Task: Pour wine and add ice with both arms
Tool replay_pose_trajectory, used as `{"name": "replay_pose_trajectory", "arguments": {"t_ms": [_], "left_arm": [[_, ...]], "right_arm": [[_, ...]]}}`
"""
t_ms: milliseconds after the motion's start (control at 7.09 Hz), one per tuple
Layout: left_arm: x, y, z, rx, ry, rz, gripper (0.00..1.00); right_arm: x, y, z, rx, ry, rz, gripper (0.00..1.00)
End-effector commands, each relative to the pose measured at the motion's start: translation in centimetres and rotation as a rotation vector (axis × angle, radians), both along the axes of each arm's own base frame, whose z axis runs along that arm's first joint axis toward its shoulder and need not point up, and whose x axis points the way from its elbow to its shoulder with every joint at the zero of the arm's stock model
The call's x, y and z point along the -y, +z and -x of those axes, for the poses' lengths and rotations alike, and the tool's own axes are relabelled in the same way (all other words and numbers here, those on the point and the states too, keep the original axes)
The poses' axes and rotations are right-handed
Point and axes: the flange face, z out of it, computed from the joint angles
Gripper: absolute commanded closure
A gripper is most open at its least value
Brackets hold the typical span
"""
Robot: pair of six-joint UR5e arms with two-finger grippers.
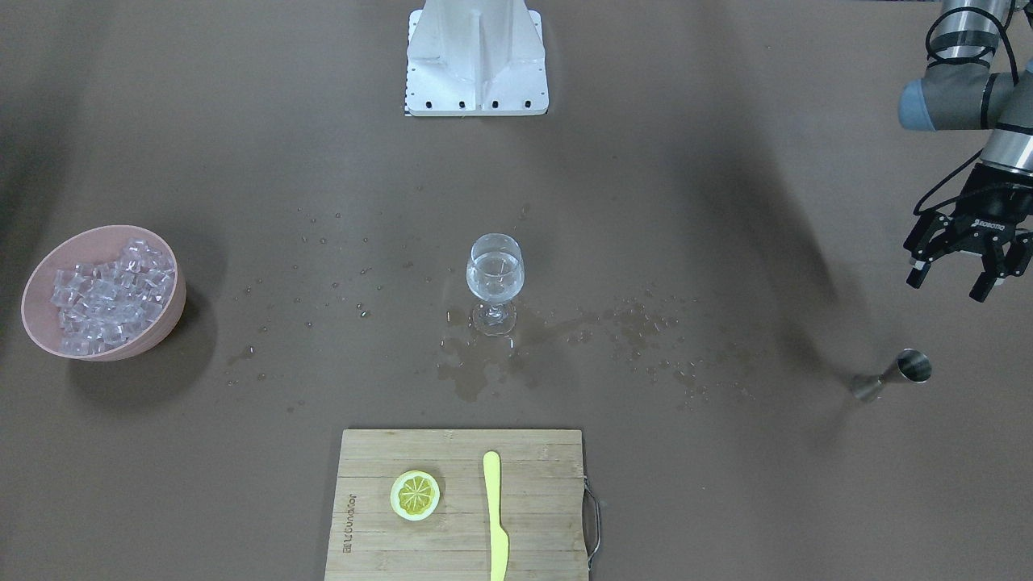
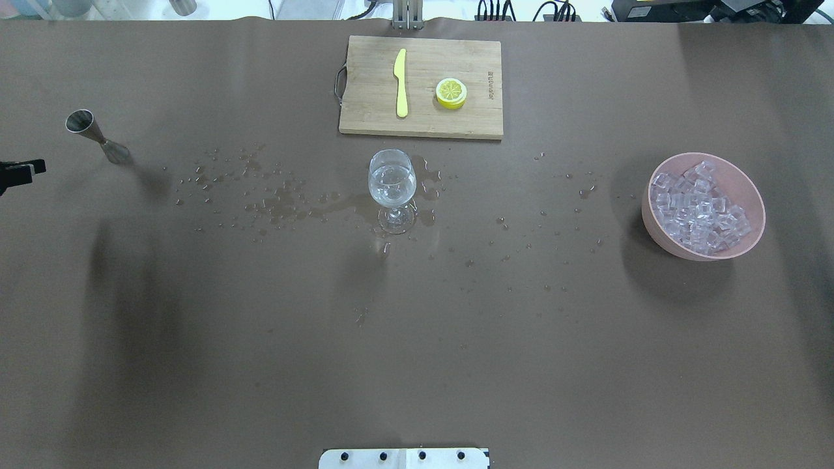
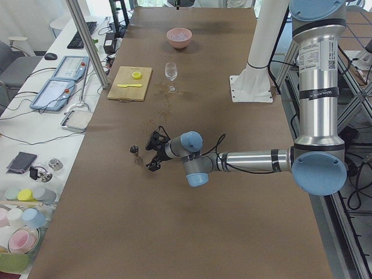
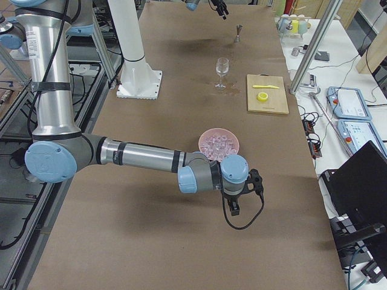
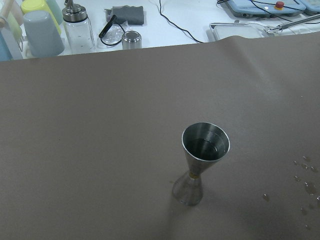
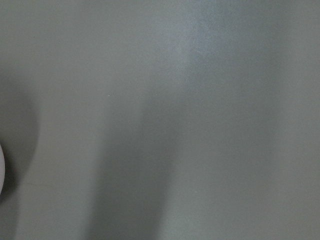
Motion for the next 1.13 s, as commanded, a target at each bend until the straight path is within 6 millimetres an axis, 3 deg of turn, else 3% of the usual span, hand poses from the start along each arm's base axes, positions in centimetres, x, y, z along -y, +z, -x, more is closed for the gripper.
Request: {"name": "replay_pose_trajectory", "arguments": {"t_ms": [0, 282, 564, 988], "left_arm": [[1.1, -0.1, -2.6, 0.031, -0.058, -0.029, 0.02], [1.9, -0.4, -5.9, -0.007, -0.105, 0.000, 0.02], [3.0, -0.4, -7.1, 0.007, -0.146, -0.013, 0.02], [7.1, -0.5, -9.6, 0.038, -0.220, -0.030, 0.02]], "right_arm": [[0.1, -0.1, 0.4, 0.001, -0.007, -0.002, 0.00], [0.1, 0.0, 0.4, 0.001, -0.007, -0.001, 0.00], [0.1, 0.1, 0.7, -0.001, -0.013, 0.002, 0.00], [0.1, 0.0, 0.7, 0.002, -0.013, 0.001, 0.00]]}}
